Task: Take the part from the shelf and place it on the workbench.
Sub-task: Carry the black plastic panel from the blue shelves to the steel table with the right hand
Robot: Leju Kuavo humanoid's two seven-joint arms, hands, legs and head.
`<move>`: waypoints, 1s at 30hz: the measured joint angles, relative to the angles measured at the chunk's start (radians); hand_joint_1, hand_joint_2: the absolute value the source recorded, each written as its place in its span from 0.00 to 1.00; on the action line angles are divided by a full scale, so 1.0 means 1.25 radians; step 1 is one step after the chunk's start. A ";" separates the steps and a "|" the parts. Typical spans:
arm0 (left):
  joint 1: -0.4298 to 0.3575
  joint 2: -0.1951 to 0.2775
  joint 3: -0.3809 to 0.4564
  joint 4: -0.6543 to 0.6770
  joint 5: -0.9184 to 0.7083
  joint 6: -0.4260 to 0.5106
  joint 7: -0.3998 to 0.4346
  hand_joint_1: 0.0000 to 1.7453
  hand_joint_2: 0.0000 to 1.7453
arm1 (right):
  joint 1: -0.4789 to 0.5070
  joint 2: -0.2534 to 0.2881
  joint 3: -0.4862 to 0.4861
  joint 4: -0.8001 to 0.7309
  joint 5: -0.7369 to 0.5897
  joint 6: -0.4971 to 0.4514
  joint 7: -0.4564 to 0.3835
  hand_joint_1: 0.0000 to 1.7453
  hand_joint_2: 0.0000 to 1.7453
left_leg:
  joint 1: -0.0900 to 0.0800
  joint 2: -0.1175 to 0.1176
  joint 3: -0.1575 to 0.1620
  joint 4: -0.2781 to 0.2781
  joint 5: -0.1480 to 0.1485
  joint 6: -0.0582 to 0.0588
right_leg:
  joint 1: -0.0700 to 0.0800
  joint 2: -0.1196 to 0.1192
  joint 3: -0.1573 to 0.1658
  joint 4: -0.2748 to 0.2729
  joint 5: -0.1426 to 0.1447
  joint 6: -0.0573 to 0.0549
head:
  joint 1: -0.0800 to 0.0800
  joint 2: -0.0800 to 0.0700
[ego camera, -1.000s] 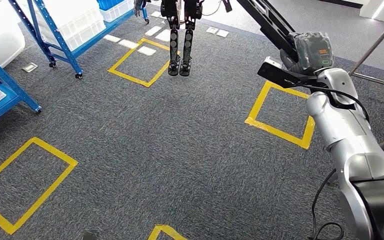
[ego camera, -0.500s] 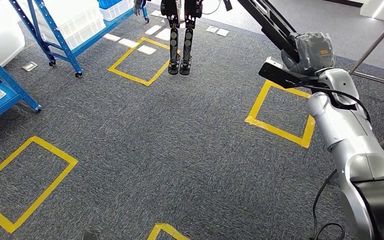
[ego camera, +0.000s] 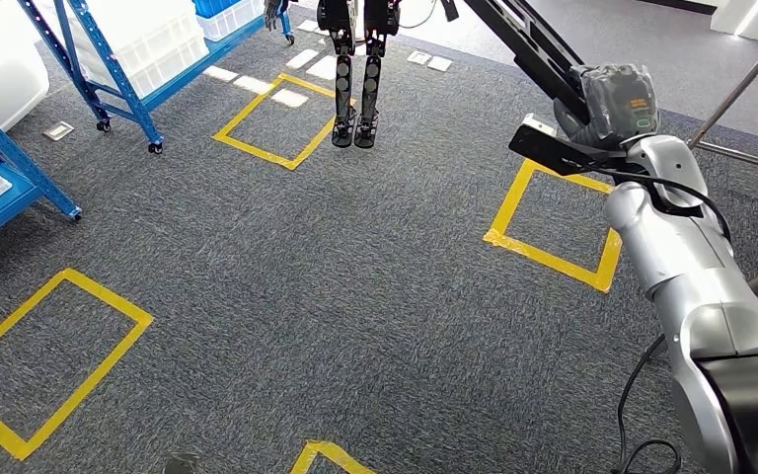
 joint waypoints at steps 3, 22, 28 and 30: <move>0.000 0.000 0.000 0.000 0.000 0.002 0.001 0.00 1.00 | 0.000 0.000 0.001 0.000 0.000 -0.001 0.000 0.97 1.00 | 0.000 0.000 0.000 0.000 0.000 0.000 | 0.000 0.000 0.000 0.000 0.000 0.000 | 0.000 0.000; 0.000 0.000 0.000 0.000 -0.002 0.003 0.006 0.00 1.00 | 0.000 0.000 0.002 0.000 0.004 -0.006 0.000 0.97 1.00 | 0.000 0.000 0.000 0.000 0.000 0.000 | 0.000 0.000 0.000 0.000 0.000 0.000 | 0.000 0.000; 0.000 0.000 0.000 0.000 -0.002 0.003 0.006 0.00 1.00 | 0.000 0.000 0.002 0.000 0.005 -0.007 0.000 0.97 1.00 | 0.000 0.000 0.000 0.000 0.000 0.000 | 0.000 0.000 0.000 0.000 0.000 0.000 | 0.000 0.000; 0.000 0.000 0.000 0.000 -0.003 0.004 0.007 0.00 1.00 | 0.000 0.000 0.002 0.000 0.005 -0.007 0.000 0.97 1.00 | 0.000 0.000 0.000 0.000 0.000 0.000 | 0.000 0.000 0.000 0.000 0.000 0.000 | 0.000 0.000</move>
